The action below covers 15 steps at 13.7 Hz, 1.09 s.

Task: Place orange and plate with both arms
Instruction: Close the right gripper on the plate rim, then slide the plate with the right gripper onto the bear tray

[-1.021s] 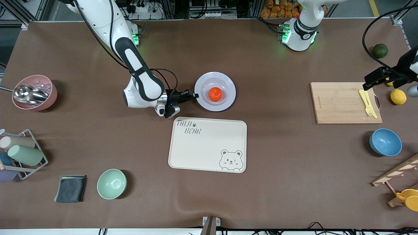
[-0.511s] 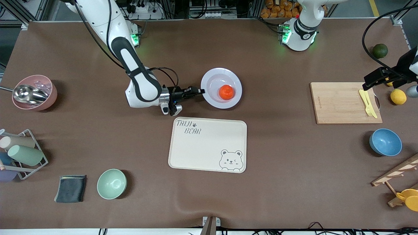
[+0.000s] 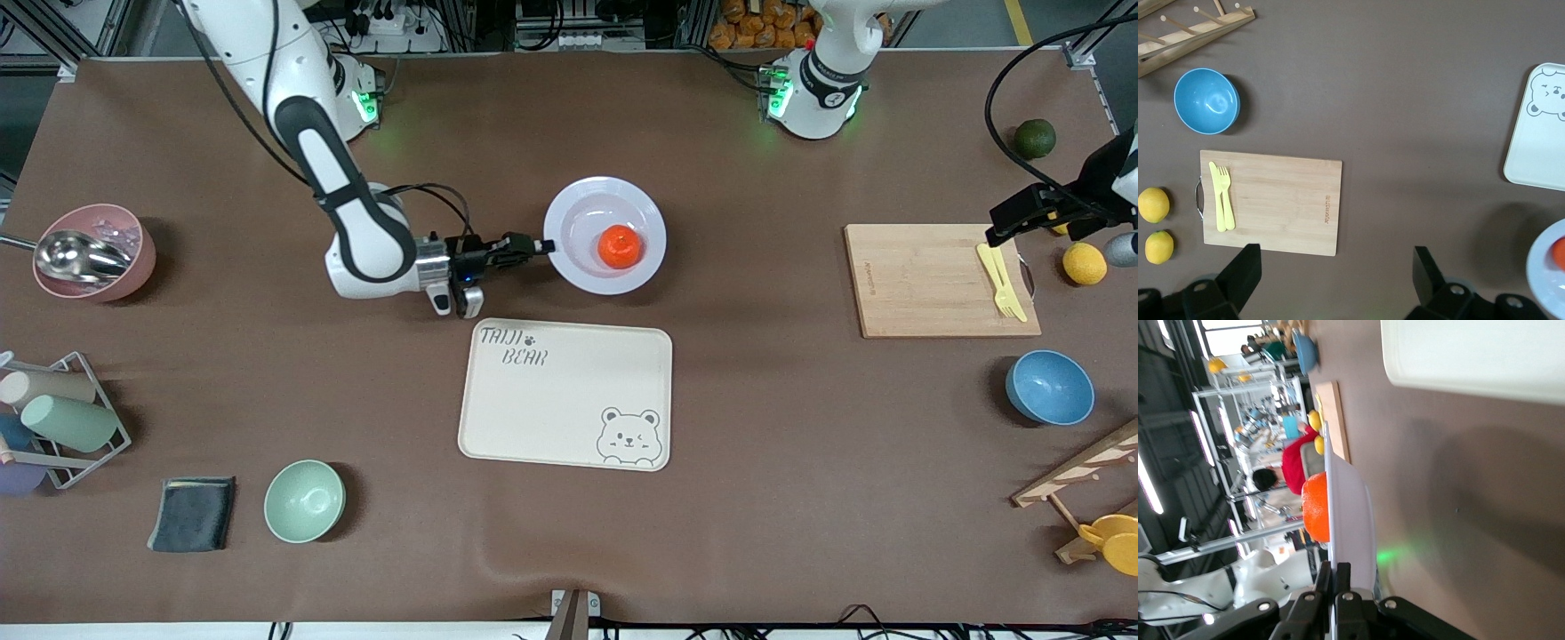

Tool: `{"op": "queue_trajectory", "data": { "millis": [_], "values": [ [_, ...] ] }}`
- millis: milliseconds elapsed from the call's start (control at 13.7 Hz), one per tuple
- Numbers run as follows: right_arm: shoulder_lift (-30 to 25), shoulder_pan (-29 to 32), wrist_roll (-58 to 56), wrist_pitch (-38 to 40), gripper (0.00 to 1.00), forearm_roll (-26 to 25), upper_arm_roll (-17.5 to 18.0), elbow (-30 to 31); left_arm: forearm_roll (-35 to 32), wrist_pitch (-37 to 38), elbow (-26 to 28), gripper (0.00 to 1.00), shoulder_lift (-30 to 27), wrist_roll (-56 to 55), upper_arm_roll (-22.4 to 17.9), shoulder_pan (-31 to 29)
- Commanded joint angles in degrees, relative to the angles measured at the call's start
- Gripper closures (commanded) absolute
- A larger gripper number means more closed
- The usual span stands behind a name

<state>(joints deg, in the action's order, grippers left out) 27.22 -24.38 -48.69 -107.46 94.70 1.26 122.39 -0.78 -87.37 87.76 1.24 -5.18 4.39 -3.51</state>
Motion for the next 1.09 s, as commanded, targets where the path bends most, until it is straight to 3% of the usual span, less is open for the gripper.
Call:
{"op": "queue_trajectory", "data": {
  "millis": [0, 365, 730, 1021],
  "values": [
    [-0.4, 4.8, -0.4, 1.7, 1.00, 1.4, 0.5, -0.8, 0.3, 0.5, 0.6, 0.00, -1.0, 1.1, -0.4, 0.3],
    [4.1, 7.4, -0.6, -2.0, 1.00, 1.5, 0.3, -6.4, 0.2, 0.4, 0.7, 0.00, -0.4, 1.1, -0.4, 0.4],
    [11.6, 6.8, 0.6, -8.5, 1.00, 2.6, 0.4, -16.7, -0.5, 0.2, 0.7, 0.00, -0.1, 1.1, -0.4, 0.5],
    [14.9, 5.8, 0.7, -13.6, 1.00, 3.1, 0.4, -21.3, -0.5, 0.2, 0.7, 0.00, 0.0, 1.1, -0.4, 0.5]
  ]
}}
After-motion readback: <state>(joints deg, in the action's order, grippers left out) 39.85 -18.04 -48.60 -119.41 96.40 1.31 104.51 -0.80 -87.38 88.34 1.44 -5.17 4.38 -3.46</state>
